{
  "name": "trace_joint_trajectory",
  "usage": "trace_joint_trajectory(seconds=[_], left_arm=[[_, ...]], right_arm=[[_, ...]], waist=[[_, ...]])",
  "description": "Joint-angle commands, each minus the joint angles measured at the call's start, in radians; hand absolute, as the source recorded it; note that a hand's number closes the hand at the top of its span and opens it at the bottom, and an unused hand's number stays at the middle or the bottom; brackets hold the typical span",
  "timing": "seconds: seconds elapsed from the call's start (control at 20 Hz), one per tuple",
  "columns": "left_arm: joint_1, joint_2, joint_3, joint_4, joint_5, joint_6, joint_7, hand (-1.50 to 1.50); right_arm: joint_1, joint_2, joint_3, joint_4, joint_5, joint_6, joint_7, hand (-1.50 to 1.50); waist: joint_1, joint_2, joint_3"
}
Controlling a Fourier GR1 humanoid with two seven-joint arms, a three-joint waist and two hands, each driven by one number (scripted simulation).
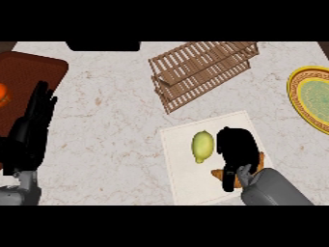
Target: Pick the croissant from the placemat and place it in the tiered shelf
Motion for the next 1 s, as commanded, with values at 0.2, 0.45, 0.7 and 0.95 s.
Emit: trace_joint_trajectory(seconds=[0.2, 0.45, 0.7, 0.95], left_arm=[[-0.048, -0.004, 0.017, 0.064, -0.009, 0.000, 0.003, 0.00], [0.055, -0.008, 0.008, -0.052, -0.018, -0.004, 0.001, 0.00], [0.032, 0.001, 0.023, -0.043, -0.019, -0.014, 0.015, 0.00], [0.038, -0.006, 0.033, -0.029, -0.013, -0.020, -0.005, 0.00]], right_arm=[[0.027, -0.112, 0.070, -0.084, -0.029, -0.122, -0.490, 1.50], [0.070, -0.125, -0.070, -0.226, -0.186, -0.038, -0.532, 1.50], [0.068, -0.062, -0.190, -0.408, -0.313, 0.014, -0.443, 1.50], [0.061, -0.007, -0.358, -0.609, -0.454, 0.000, -0.296, 1.50]], waist=[[-0.011, 0.015, 0.009], [-0.006, 0.008, 0.008], [-0.016, 0.007, 0.008], [-0.024, 0.005, 0.007]])
